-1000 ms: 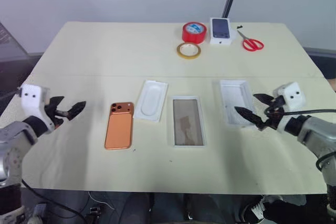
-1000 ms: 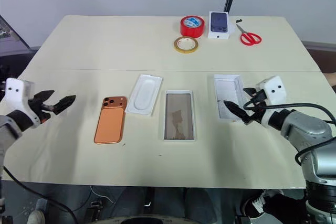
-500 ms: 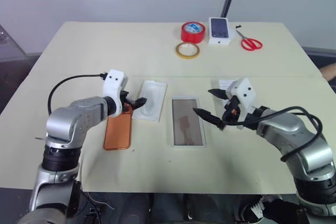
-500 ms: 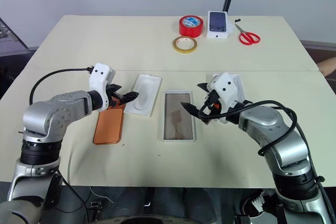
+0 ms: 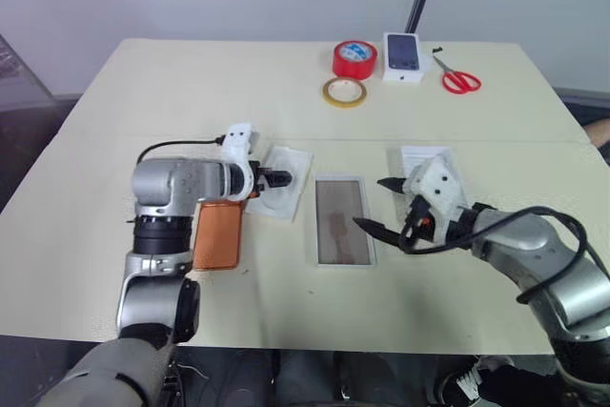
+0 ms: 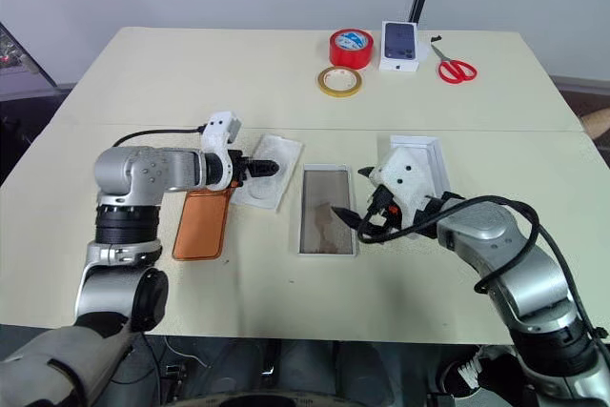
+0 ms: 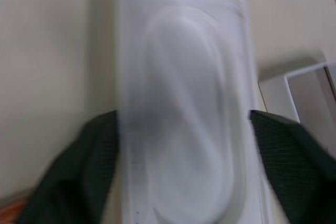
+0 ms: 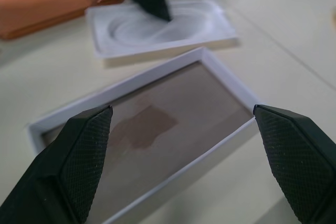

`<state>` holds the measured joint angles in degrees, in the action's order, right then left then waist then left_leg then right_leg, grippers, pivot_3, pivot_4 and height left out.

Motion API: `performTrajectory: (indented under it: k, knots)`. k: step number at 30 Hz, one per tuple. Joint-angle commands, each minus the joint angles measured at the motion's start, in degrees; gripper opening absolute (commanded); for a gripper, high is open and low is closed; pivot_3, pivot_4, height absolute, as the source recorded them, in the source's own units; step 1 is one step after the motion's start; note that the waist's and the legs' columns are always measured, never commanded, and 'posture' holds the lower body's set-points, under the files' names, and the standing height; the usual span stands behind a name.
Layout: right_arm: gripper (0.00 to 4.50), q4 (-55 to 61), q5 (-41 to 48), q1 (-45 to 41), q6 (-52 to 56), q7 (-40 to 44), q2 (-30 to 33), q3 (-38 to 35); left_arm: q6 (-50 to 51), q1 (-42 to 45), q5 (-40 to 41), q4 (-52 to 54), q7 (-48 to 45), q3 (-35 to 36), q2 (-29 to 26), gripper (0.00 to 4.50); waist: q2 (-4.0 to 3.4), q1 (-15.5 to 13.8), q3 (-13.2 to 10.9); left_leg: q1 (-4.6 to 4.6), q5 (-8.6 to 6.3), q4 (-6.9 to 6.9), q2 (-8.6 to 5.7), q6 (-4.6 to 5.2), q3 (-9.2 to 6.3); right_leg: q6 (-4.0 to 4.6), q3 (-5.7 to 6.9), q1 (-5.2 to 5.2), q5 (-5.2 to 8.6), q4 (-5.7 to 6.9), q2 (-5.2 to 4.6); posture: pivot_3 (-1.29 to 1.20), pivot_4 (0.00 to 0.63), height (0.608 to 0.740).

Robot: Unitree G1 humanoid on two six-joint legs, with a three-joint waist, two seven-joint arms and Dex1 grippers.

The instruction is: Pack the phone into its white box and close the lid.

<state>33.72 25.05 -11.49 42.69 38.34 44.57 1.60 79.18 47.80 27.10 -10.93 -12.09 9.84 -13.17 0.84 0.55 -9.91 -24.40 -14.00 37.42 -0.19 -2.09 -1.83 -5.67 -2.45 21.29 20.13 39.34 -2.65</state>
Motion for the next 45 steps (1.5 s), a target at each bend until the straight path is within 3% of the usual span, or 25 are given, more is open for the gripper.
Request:
performTrajectory:
  k: [1, 4, 10, 13, 19, 26, 32, 35, 39, 45]
  knots:
    - [4.50, 4.1, -0.5, 0.3, -0.8, 2.4, 2.7, 1.0, -1.0, 1.3, -0.9, -1.7, 0.3, 0.5, 0.3, 1.61, 0.00, 0.0, 0.0, 0.00, 0.00, 0.00, 0.00, 0.00, 0.00, 0.00, 0.00, 0.00, 0.00, 0.00, 0.00, 0.00, 0.150, 0.717]
    - [4.50, 6.8, -0.7, 0.9, -0.9, 6.6, 6.1, 4.4, -1.7, 1.3, -1.2, -2.4, 0.3, 1.2, 0.5, 0.04, 0.00, 0.0, 0.0, 0.00, 0.01, -0.01, 0.01, -0.01, 0.00, 0.00, 0.00, 0.02, 0.00, 0.00, 0.00, 0.00, 0.150, 0.717]
    - [4.50, 3.1, -10.6, -3.8, -3.4, 9.3, 8.3, 17.3, -2.5, 0.9, -1.1, -2.2, 1.0, 3.1, 1.7, 0.01, 0.02, 0.0, 0.0, 0.00, 0.01, 0.03, 0.01, -0.01, -0.03, 0.00, 0.01, -0.01, 0.00, 0.00, -0.01, 0.00, 0.150, 0.717]
    - [3.19, 0.0, -14.6, -6.0, -4.3, 10.2, 7.4, 22.0, -2.8, 0.5, -0.9, -1.3, 2.1, 5.3, 2.4, 0.00, 0.03, -0.1, 0.0, 0.00, 0.04, 0.05, 0.01, -0.08, -0.03, 0.00, 0.01, 0.00, 0.00, 0.00, -0.03, 0.00, 0.150, 0.717]
    - [0.02, -2.0, -17.2, -6.9, -6.9, 12.7, 6.0, 24.2, -1.1, 0.7, 1.0, 1.4, 4.9, 12.9, 3.4, 0.00, 0.05, 0.2, 0.0, -0.03, 0.16, 0.04, 0.01, -0.29, -0.03, 0.00, 0.02, 0.03, 0.00, 0.00, -0.02, 0.00, 0.150, 0.717]
    - [0.02, -7.4, -21.7, -12.5, -10.6, 13.4, 0.1, 27.0, 2.3, 2.7, 3.8, 5.1, 8.3, 24.2, 3.5, 0.00, 0.07, 0.2, 0.0, -0.03, 0.19, 0.04, 0.02, -0.33, -0.03, 0.00, 0.02, 0.06, 0.00, 0.03, -0.01, 0.00, 0.150, 0.717]
    - [0.02, -12.8, -25.3, -17.2, -10.4, 12.4, -6.5, 28.5, 8.4, 3.6, 4.6, 10.8, 9.6, 26.6, 4.3, 0.00, 0.12, 0.0, 0.0, -0.04, 0.22, 0.06, -0.02, -0.39, -0.04, -0.01, 0.04, 0.05, -0.01, 0.03, -0.06, 0.00, 0.150, 0.717]
    - [0.88, -12.4, -23.9, -18.1, -8.0, 12.9, -7.8, 26.3, 11.6, 3.1, 4.2, 14.7, 10.4, 25.3, 6.6, 0.00, 0.13, -0.1, 0.0, -0.04, 0.22, 0.06, -0.03, -0.40, -0.05, -0.01, 0.04, 0.05, -0.01, 0.03, -0.08, 0.00, 0.150, 0.717]
    - [2.74, -9.7, -21.8, -17.4, -6.0, 12.9, -6.4, 20.7, 13.3, 1.0, 3.8, 19.3, 11.8, 22.5, 10.7, 0.00, 0.13, 0.1, 0.0, -0.04, 0.22, 0.05, -0.03, -0.41, -0.03, -0.01, 0.04, 0.05, -0.01, 0.04, -0.08, 0.00, 0.150, 0.717]
    - [2.74, -6.1, -17.3, -14.1, -4.6, 15.5, -1.0, 12.2, 13.3, -3.3, 3.9, 23.9, 14.0, 17.1, 15.2, 0.00, 0.14, 0.1, 0.0, -0.04, 0.20, 0.00, -0.02, -0.38, -0.02, -0.01, 0.02, 0.06, -0.01, 0.03, -0.07, 0.00, 0.150, 0.717]
